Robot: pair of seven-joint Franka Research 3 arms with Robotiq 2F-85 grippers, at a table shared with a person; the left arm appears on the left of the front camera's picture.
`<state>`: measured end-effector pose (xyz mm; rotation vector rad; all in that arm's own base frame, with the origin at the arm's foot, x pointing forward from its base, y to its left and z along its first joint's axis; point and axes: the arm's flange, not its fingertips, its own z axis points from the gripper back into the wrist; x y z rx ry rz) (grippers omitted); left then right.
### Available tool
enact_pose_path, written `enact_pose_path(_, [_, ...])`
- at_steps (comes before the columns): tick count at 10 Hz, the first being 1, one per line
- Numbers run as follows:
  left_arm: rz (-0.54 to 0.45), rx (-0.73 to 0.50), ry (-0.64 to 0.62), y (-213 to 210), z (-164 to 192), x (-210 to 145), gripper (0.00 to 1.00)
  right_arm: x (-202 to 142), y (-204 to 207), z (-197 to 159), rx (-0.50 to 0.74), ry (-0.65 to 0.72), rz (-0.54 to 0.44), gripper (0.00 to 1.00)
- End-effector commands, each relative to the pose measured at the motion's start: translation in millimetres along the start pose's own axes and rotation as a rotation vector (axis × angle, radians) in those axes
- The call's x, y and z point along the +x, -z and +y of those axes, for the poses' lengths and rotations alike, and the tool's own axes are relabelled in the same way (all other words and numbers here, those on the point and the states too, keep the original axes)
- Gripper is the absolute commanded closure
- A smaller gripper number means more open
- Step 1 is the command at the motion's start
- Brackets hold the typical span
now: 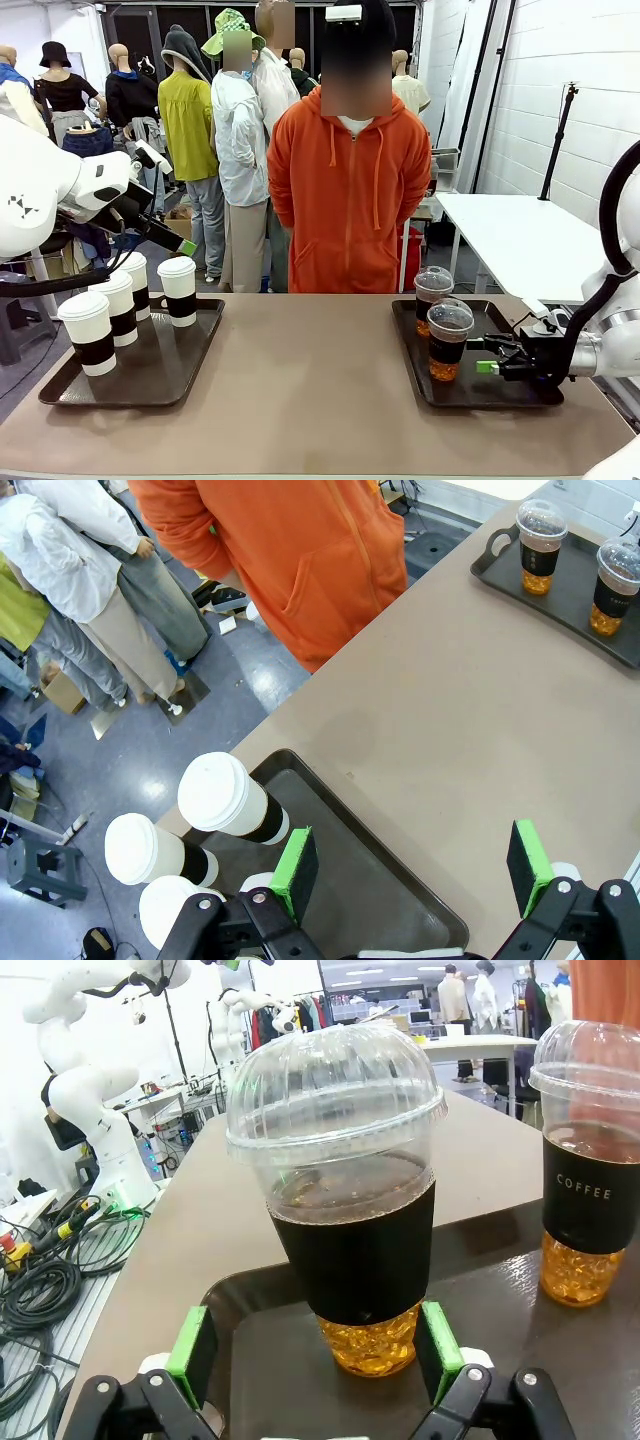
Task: Distribute the coffee onto the tray.
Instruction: Pick up another iced Americano from the middle of the table and place it on the right Handle tray.
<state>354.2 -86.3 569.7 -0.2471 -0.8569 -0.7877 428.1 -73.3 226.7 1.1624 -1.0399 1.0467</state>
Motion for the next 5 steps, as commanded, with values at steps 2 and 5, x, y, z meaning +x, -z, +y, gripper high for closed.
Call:
enact_pose_path(2, [-0.004,-0.009,-0.001,0.4,0.2,-0.1,0.00,1.3,0.4,-2.7,0.004,-0.003,-0.007,0.00])
enact_pose_path(5, [-0.004,-0.009,-0.001,0.4,0.2,-0.1,0.00,1.3,0.4,-2.7,0.004,-0.003,-0.007,0.00])
